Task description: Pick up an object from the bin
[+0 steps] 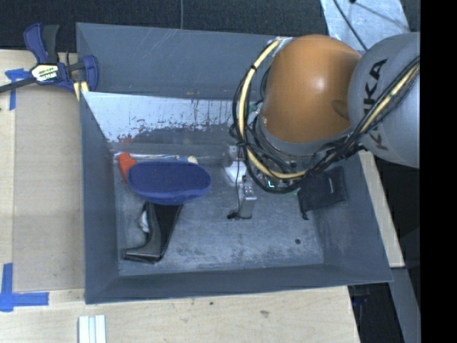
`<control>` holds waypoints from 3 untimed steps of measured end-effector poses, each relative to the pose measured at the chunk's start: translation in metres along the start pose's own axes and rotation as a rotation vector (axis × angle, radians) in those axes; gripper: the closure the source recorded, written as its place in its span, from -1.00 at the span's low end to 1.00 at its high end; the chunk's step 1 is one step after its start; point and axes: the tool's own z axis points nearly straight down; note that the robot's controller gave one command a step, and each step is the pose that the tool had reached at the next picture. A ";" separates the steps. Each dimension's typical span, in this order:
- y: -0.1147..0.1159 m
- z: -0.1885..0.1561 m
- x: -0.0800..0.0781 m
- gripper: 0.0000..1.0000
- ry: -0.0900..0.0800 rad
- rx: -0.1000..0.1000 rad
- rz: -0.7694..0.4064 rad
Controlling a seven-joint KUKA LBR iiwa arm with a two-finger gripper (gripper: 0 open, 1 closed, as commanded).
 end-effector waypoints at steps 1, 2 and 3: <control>0.046 0.079 0.004 -1.00 0.001 -0.001 -0.050; 0.047 0.154 -0.032 -1.00 -0.016 0.000 -0.087; 0.098 0.160 -0.056 -1.00 -0.020 0.003 -0.011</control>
Offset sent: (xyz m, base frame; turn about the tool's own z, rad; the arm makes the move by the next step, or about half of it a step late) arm -0.0029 0.0437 -0.0739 -0.0431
